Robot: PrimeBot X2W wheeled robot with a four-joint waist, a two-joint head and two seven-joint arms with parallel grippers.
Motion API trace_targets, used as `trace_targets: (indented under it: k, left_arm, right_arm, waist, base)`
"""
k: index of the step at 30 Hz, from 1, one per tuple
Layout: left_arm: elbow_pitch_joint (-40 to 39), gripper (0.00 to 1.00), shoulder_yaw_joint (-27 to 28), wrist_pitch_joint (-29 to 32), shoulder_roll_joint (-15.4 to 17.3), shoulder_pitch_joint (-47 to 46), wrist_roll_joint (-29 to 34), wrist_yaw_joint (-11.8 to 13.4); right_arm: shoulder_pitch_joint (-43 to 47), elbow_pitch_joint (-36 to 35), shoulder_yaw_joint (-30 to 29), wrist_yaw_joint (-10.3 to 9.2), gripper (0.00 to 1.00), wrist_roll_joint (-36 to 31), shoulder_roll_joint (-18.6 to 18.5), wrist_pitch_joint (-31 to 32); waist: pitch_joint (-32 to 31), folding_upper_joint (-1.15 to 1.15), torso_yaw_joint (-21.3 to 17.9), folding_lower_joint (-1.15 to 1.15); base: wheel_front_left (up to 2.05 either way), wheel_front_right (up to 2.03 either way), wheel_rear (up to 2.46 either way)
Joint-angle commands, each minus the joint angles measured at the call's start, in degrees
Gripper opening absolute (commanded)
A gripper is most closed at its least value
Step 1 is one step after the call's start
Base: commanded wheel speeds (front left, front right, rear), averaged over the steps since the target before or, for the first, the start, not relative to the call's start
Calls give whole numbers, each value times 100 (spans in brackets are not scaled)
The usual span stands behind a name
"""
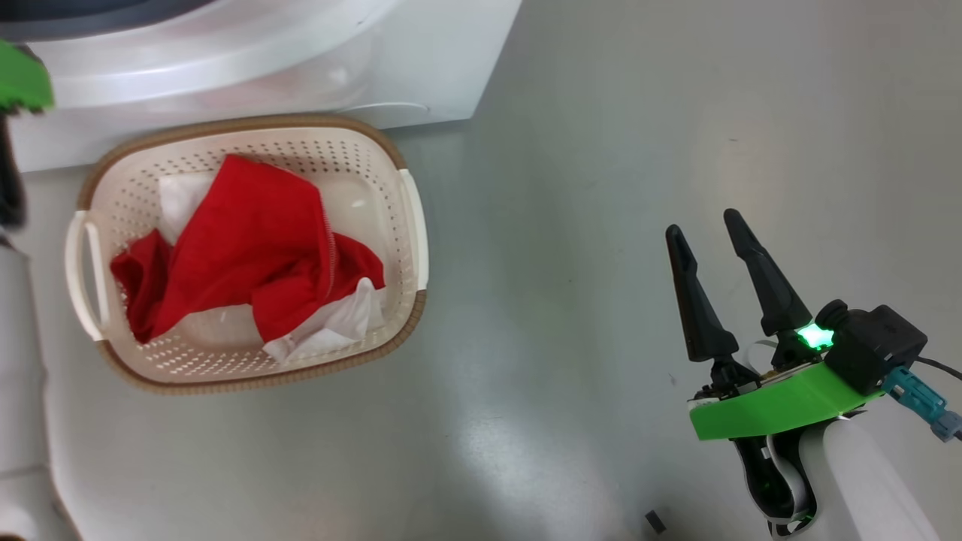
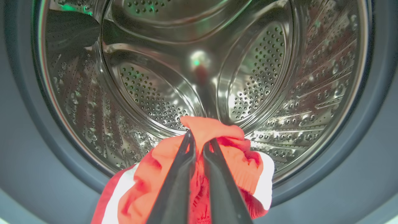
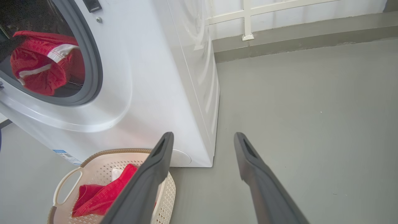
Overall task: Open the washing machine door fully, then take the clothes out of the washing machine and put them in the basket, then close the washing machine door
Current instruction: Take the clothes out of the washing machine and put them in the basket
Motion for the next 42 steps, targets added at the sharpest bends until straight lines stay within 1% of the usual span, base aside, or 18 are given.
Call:
trace_targets:
  k: [1,6,7,12,17,20,26,34,38,42]
  left_arm:
    - [-496,0,251,-43,121,358,-50,-62]
    - [-1335,0,529,-43,-211,1011,44,-230]
    - [-1335,0,529,-43,-211,1011,44,-230]
    - [-2067,0,735,-43,-540,1577,151,-371]
    - [-2807,0,926,-43,-803,2021,159,-460]
    - [-3245,0,1023,-43,-907,2278,136,-492]
    - [-4111,0,1083,-43,-1034,2689,59,-519]
    - [-5107,0,956,-43,-1080,2948,-13,-523]
    - [-5220,0,904,-43,-1094,3059,-15,-523]
    - [-4901,0,809,-43,-1101,3207,26,-523]
  right_arm:
    - [171,-117,52,42,100,-95,-9,-36]
    - [185,-126,-9,42,100,-117,-9,-36]
    - [185,-126,-9,42,100,-117,-9,-36]
    - [191,-127,-65,42,100,-138,-9,-36]
    - [202,-125,-78,42,100,-150,-9,-36]
    - [214,-127,-67,42,100,-147,-9,-36]
    - [213,-137,-73,42,100,-144,-9,-36]
    - [204,-153,-56,42,100,-154,-9,-36]
    - [192,-151,-47,42,100,-153,-9,-36]
    - [168,-139,1,42,100,-133,-9,-36]
  waist:
    - [-53,0,80,0]
    - [-83,0,175,0]
    - [-83,0,175,0]
    - [-112,0,259,0]
    - [-140,0,300,0]
    - [-155,0,303,0]
    - [-132,0,332,0]
    - [-92,0,362,0]
    - [-71,0,364,0]
    - [-36,0,328,0]
  base:
    - [0,0,0]
    - [0,0,0]
    - [0,0,0]
    - [0,0,0]
    - [0,0,0]
    - [0,0,0]
    - [0,0,0]
    - [0,0,0]
    - [0,0,0]
    - [0,0,0]
